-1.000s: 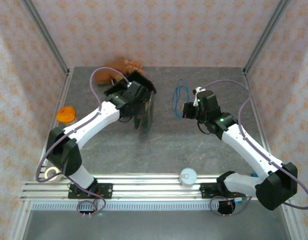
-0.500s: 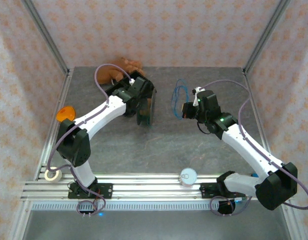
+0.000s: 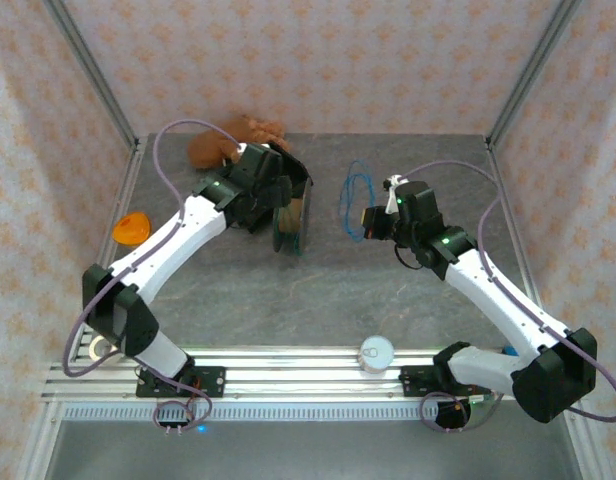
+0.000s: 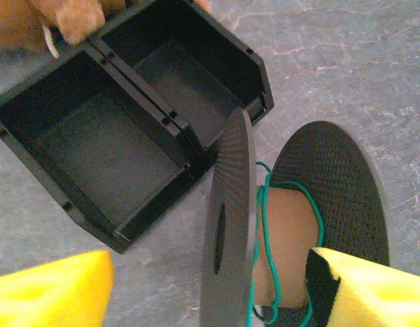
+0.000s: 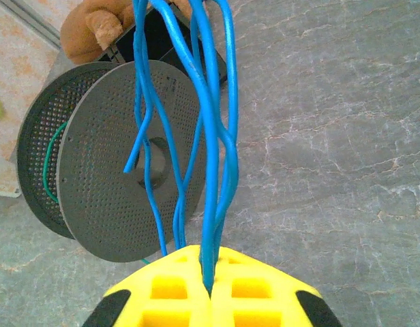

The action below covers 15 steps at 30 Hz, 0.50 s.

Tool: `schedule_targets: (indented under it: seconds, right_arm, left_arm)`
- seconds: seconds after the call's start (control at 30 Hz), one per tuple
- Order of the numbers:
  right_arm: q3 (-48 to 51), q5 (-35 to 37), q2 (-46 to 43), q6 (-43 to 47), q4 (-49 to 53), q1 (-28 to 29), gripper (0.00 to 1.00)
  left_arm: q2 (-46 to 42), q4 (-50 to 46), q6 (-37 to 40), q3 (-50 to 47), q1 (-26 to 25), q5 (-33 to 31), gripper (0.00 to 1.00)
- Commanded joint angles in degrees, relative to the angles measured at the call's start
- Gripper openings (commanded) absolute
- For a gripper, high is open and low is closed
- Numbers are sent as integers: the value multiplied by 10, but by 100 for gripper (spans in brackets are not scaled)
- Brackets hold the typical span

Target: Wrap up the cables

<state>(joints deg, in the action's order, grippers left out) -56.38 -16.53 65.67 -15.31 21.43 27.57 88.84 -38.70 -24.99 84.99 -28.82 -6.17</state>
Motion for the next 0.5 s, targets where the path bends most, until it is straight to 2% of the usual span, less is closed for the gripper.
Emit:
schedule_targets:
  seconds: [0.0, 0.17, 0.27, 0.4, 0.47]
  right_arm:
    - [-22, -10, -11, 12, 7, -3, 0]
    - [-28, -42, -14, 12, 2, -3, 0]
    - [-33, -65, -15, 7, -4, -4, 0]
    - [-36, -80, -12, 1, -6, -4, 0]
    - [-37, -91, -11, -3, -7, -4, 0]
  left_arm:
    - [-46, 2, 23, -11, 2, 18, 80]
    - [-104, 28, 51, -41, -6, 116, 83]
    - [-120, 37, 55, -62, -17, 162, 80]
    - [-112, 56, 57, -95, -44, 187, 73]
    - [-98, 52, 61, -103, -54, 181, 64]
